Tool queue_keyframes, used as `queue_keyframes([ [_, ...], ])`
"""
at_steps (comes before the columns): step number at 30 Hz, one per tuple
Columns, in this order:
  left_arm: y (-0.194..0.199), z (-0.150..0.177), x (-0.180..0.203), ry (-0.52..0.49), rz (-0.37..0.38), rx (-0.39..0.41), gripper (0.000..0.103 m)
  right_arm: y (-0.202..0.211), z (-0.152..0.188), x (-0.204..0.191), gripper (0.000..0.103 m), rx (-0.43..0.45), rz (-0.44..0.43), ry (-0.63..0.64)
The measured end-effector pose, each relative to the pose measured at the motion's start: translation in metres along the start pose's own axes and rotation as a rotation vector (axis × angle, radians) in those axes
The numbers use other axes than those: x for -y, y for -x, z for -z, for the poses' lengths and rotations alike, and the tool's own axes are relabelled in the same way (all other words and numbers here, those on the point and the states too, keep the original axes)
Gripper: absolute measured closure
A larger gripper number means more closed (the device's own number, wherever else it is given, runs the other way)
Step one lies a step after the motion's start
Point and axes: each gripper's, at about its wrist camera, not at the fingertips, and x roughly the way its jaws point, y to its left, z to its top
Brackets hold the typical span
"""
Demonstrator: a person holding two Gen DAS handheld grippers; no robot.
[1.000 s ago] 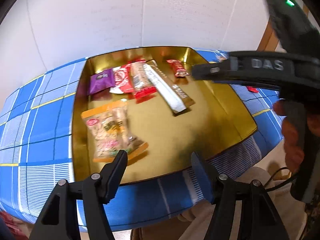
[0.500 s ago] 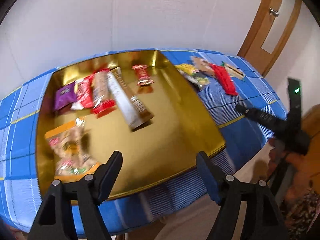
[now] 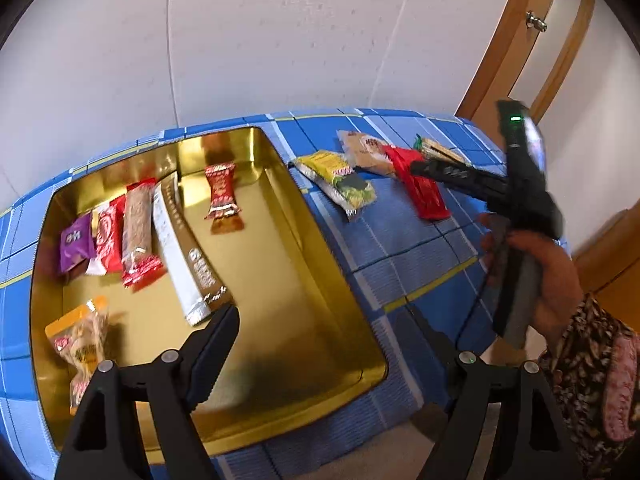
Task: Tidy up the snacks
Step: 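Grasp the large red packet on the bed with the right gripper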
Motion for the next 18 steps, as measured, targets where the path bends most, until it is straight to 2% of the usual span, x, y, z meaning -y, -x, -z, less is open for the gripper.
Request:
queue_keyframes([
  [4,-0.003,-0.010,0.002,0.009,0.003,0.010,0.021,-0.012,0.003,0.004,0.040,0.008,-0.036,-0.015],
  [7,-0.007,-0.017,0.006,0.008,0.008,0.017,0.021,-0.012,0.011,0.008,0.046,0.030,-0.056,-0.026],
  [10,-0.009,-0.022,0.013,0.002,0.018,0.016,0.021,-0.008,0.019,0.011,0.048,0.030,-0.057,-0.027],
  [14,-0.013,-0.032,0.025,-0.009,0.026,0.021,0.021,0.003,0.034,0.003,0.057,0.027,0.021,0.039],
  [18,-0.024,-0.045,0.037,-0.010,0.015,0.015,0.021,0.020,0.054,0.012,0.059,0.036,0.065,-0.029],
])
